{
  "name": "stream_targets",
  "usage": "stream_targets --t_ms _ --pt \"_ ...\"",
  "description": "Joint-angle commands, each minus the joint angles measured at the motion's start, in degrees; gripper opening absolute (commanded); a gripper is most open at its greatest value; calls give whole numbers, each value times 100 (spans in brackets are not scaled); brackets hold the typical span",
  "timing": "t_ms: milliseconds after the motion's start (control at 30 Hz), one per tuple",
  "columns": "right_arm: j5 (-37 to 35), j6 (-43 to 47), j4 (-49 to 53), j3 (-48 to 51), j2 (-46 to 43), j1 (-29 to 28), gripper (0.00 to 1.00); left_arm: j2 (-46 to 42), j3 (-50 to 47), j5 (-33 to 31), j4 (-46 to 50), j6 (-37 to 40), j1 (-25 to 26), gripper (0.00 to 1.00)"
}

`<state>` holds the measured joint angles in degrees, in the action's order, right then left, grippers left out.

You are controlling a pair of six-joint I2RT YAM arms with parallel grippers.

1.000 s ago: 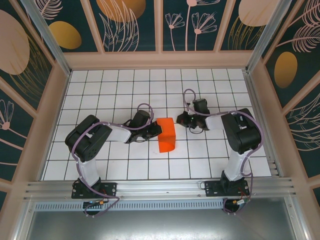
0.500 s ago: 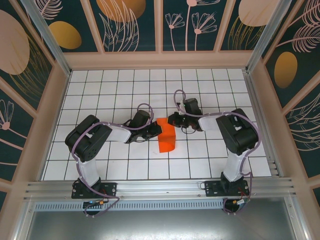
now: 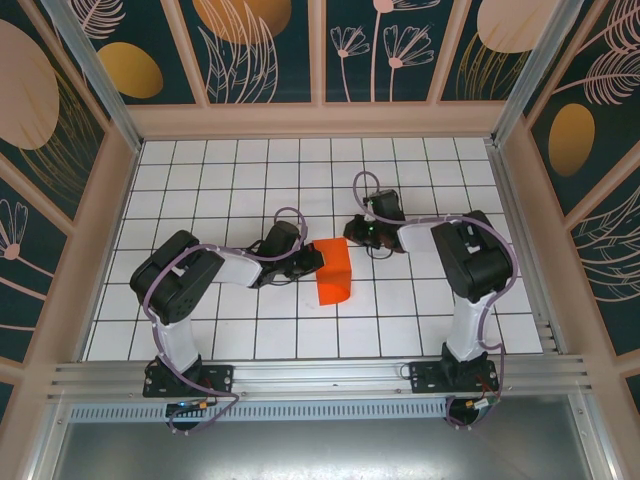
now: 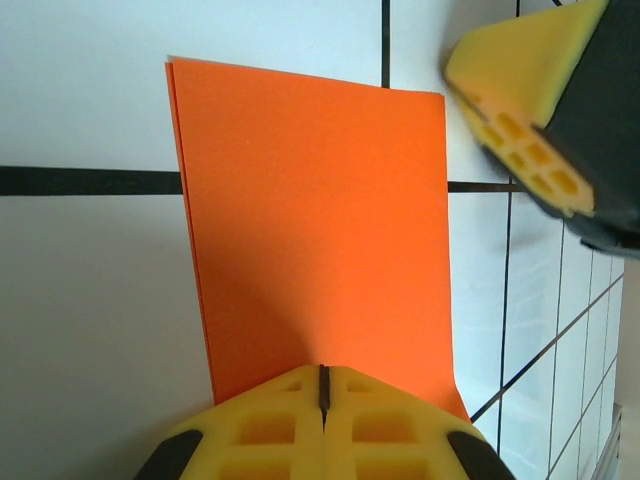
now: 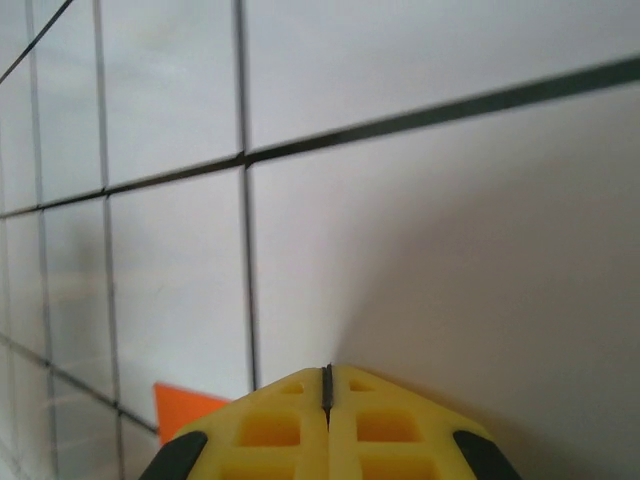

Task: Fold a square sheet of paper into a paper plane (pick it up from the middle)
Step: First fold in half a square sheet of paper at the center of the table.

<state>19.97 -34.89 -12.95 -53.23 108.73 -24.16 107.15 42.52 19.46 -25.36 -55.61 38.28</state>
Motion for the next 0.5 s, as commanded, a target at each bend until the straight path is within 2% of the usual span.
stream_targets --t_ms 0,233,467 --pt "-617 132 210 99 -564 159 0 660 -499 -742 1777 232 0 0" --pt "366 173 413 910 -1438 -383 0 649 -452 -752 1781 263 4 0" --pt "719 -20 342 1418 -1648 -686 0 631 -431 -720 1794 333 4 0"
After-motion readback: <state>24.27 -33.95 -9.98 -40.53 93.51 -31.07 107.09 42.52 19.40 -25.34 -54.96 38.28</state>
